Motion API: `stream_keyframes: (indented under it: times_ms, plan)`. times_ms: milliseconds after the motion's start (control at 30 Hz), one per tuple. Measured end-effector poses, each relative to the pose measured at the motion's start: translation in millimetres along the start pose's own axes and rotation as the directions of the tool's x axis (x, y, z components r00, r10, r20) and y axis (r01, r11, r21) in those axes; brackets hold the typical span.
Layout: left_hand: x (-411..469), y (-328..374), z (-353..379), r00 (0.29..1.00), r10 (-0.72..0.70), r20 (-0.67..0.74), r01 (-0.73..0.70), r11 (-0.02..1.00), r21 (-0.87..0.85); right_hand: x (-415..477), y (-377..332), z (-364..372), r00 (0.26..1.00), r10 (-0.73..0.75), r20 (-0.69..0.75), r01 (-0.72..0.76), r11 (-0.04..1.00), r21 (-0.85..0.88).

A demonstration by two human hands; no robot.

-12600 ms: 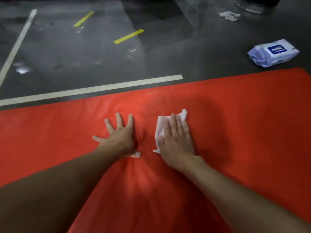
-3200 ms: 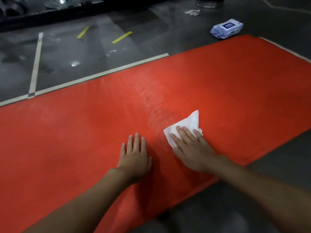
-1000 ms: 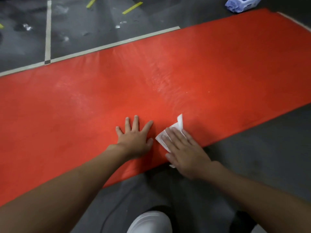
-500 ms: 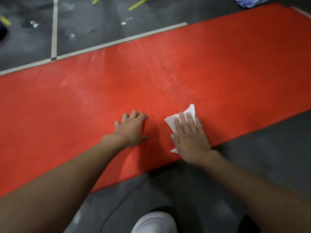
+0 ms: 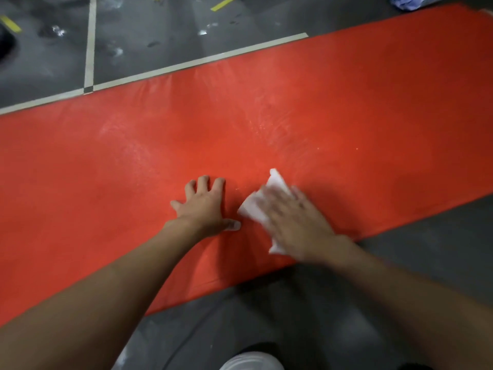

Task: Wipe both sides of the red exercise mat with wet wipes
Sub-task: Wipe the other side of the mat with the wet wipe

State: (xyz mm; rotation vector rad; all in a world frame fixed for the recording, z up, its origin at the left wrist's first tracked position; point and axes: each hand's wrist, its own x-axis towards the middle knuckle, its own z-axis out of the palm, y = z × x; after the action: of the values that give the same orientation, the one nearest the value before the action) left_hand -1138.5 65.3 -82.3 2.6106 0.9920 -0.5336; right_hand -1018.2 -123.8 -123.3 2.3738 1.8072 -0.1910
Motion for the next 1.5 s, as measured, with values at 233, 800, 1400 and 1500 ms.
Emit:
stream_keyframes:
  times_ms: [233, 800, 1400, 1500]
  plan:
    - [2.4, 4.1, -5.6, 1.0, -0.021, -0.023, 0.022, 0.999, 0.04, 10.6, -6.6, 0.7, 0.997, 0.055, -0.056, -0.052, 0.997, 0.063]
    - [3.5, 5.6, -9.9, 0.999, -0.038, 0.021, 0.037, 0.997, 0.066, 52.7, -0.7, -3.9, 0.956, 0.282, -0.079, -0.268, 0.951, 0.157]
    - [53.9, -6.1, -38.4, 0.999, 0.025, 0.044, -0.028, 0.997, 0.077, 92.9, 27.9, -13.9, 0.926, 0.369, -0.086, -0.346, 0.916, 0.204]
    - [63.9, -3.7, -53.4, 1.0, -0.009, 0.007, 0.009, 1.0, 0.018, 84.0, 23.1, -10.4, 0.995, 0.03, -0.095, -0.02, 0.995, 0.099]
